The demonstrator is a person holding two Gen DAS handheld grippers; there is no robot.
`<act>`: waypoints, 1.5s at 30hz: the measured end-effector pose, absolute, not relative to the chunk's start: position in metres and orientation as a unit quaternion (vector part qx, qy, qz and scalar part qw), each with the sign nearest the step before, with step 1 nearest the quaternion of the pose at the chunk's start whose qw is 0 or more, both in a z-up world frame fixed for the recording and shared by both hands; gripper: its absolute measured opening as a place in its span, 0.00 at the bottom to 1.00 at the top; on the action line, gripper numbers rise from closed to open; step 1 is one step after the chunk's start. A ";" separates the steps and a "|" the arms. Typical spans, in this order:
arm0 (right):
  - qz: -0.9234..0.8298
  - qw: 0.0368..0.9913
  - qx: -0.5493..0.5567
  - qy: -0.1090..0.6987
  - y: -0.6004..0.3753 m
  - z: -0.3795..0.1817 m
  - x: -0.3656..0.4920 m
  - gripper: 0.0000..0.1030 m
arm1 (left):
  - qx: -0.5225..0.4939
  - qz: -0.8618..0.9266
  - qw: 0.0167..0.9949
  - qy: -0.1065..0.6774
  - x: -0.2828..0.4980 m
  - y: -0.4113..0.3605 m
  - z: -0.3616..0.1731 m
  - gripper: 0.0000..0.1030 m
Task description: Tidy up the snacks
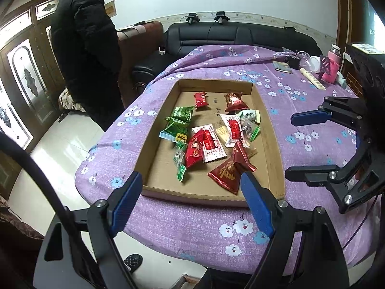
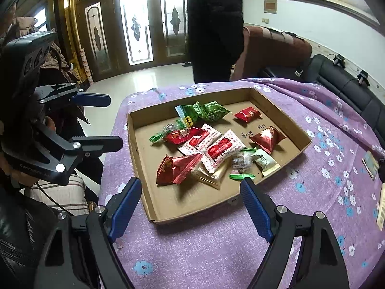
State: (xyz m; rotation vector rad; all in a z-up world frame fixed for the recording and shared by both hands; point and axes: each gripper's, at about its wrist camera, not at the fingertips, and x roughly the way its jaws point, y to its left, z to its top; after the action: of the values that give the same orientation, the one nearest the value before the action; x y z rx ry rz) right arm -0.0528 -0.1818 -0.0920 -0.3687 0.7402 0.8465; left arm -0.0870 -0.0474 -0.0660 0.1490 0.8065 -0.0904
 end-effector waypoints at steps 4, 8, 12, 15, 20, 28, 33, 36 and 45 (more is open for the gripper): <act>0.392 0.830 -0.184 0.352 -0.184 -0.093 -0.058 0.81 | 0.067 -0.049 0.915 0.394 -0.087 -0.050 -0.067 0.81; 0.372 0.839 -0.175 0.357 -0.207 -0.095 -0.076 0.81 | 0.068 -0.085 0.912 0.396 -0.090 -0.072 -0.067 0.81; 0.348 0.859 -0.109 0.361 -0.253 -0.098 -0.106 0.81 | 0.117 -0.154 0.900 0.390 -0.100 -0.123 -0.067 0.81; 0.320 0.873 -0.062 0.362 -0.284 -0.103 -0.119 0.82 | 0.147 -0.204 0.888 0.385 -0.106 -0.158 -0.067 0.81; 0.277 0.889 -0.036 0.363 -0.313 -0.107 -0.128 0.82 | 0.169 -0.245 0.878 0.376 -0.109 -0.187 -0.062 0.81; 0.268 0.894 -0.027 0.358 -0.319 -0.103 -0.119 0.82 | 0.172 -0.234 0.877 0.382 -0.096 -0.187 -0.063 0.81; 0.283 0.889 -0.036 0.358 -0.311 -0.104 -0.112 0.82 | 0.162 -0.220 0.881 0.386 -0.087 -0.175 -0.063 0.81; 0.290 0.886 -0.042 0.360 -0.302 -0.104 -0.107 0.82 | 0.157 -0.209 0.882 0.392 -0.082 -0.166 -0.064 0.81; 0.323 0.873 -0.072 0.358 -0.270 -0.096 -0.088 0.82 | 0.125 -0.183 0.889 0.401 -0.064 -0.134 -0.064 0.81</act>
State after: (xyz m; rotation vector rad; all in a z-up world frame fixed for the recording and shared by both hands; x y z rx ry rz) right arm -0.0878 -0.2698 -0.0964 -0.1507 0.7470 0.6742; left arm -0.0641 -0.1341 -0.0640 0.2602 0.8333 -0.3797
